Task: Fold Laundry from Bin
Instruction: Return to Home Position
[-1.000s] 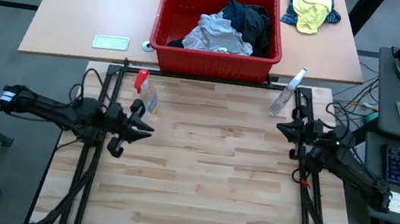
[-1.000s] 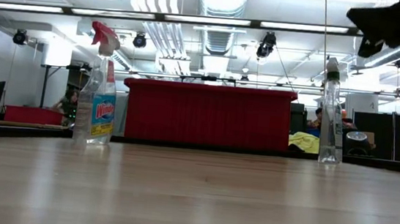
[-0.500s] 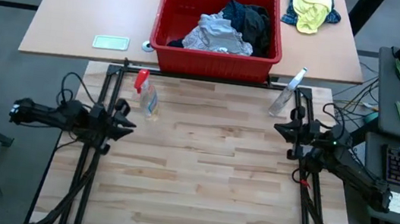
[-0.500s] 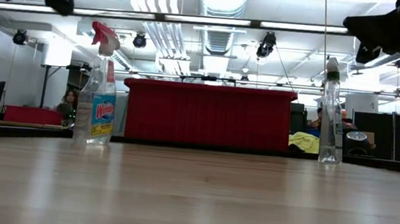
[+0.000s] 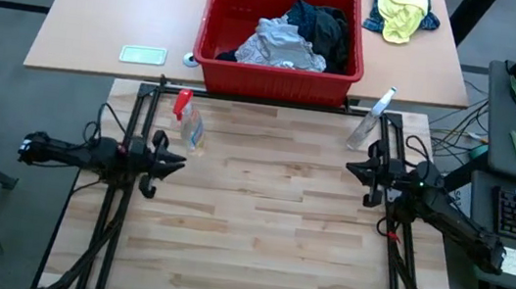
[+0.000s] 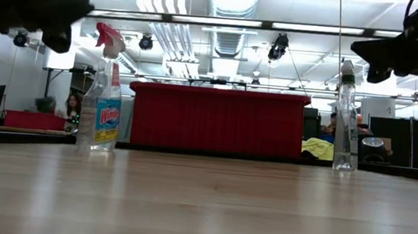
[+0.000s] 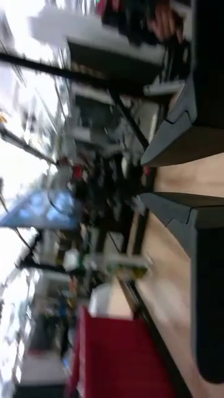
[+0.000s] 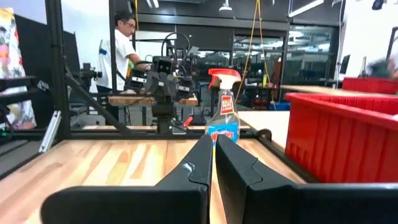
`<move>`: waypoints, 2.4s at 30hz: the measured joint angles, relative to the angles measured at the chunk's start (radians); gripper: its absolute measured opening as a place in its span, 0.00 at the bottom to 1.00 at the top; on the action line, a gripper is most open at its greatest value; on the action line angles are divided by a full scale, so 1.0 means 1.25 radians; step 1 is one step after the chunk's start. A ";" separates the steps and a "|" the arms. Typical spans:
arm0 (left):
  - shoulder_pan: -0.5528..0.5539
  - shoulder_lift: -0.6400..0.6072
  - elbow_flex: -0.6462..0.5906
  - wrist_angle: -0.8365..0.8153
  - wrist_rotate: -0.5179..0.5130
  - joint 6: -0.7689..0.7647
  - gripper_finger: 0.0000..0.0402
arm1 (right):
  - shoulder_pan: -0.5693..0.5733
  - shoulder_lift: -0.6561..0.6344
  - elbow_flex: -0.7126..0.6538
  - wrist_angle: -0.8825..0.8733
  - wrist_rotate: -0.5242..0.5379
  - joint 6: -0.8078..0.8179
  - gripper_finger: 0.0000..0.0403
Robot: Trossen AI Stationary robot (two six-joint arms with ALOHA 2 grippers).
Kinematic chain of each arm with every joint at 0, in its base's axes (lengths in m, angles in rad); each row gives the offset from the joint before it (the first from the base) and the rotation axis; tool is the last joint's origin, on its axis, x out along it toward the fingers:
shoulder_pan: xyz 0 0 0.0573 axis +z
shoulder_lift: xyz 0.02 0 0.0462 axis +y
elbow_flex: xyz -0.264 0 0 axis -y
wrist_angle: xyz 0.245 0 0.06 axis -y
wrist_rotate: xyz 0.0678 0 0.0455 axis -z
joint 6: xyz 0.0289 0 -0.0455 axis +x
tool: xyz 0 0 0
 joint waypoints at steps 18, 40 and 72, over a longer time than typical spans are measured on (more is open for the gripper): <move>0.000 0.080 -0.001 -0.060 -0.067 -0.167 0.15 | 0.000 0.039 0.000 -0.104 0.063 0.112 0.03; 0.000 0.183 0.000 -0.059 -0.065 -0.166 0.15 | 0.111 0.000 -0.001 -0.111 0.115 -0.017 0.03; 0.000 0.266 0.000 -0.059 -0.065 -0.166 0.15 | 0.412 -0.001 -0.002 -0.150 0.374 0.003 0.03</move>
